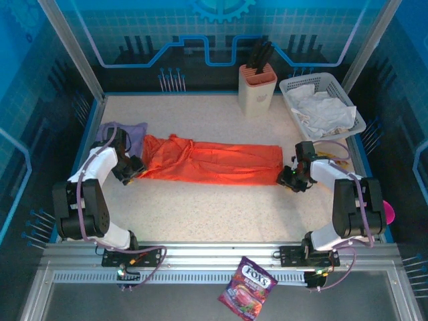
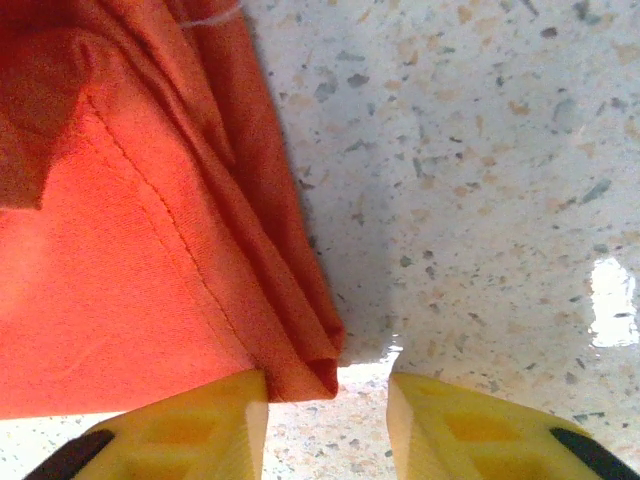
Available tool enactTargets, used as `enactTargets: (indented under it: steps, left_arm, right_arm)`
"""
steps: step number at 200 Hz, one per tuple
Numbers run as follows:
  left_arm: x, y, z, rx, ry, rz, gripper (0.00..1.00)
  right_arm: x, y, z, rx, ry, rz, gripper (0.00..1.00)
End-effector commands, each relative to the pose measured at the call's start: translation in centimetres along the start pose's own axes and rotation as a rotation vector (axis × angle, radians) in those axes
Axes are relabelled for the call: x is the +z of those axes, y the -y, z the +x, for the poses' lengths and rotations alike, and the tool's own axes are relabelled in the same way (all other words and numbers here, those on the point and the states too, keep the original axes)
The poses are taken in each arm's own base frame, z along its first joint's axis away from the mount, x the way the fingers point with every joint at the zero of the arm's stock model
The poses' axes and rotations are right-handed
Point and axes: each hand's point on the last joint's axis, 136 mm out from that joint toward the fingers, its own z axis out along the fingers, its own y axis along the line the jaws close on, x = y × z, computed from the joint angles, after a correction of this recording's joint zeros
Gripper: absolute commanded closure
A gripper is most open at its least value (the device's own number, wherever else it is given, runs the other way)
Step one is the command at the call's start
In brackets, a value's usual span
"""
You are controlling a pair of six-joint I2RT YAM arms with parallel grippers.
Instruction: Fold and stack the t-shirts
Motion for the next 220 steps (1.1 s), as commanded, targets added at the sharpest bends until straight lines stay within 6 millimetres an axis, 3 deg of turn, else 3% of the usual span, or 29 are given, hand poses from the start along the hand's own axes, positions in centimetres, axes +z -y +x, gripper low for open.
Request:
enactTargets:
  steps: [1, 23, 88, 171, 220]
  left_arm:
    - [-0.9, 0.6, -0.2, -0.015, 0.017, 0.041, 0.47]
    - [-1.2, 0.8, -0.4, -0.013, 0.027, 0.048, 0.47]
    - [-1.4, 1.3, -0.7, -0.011, 0.034, 0.073, 0.47]
    - [-1.0, 0.7, -0.5, -0.007, 0.029, 0.045, 0.52]
    - [-0.6, 0.7, -0.5, -0.010, 0.020, 0.041, 0.53]
  right_arm:
    - [-0.2, -2.8, -1.7, -0.045, 0.043, -0.127, 0.56]
    - [-0.5, -2.9, -1.5, -0.054, 0.045, -0.126, 0.49]
    - [-1.1, -3.0, -2.1, -0.069, 0.068, -0.114, 0.53]
    - [-0.4, -1.1, -1.1, -0.060, 0.027, -0.022, 0.52]
    - [0.2, -1.2, -0.9, -0.081, 0.016, -0.006, 0.52]
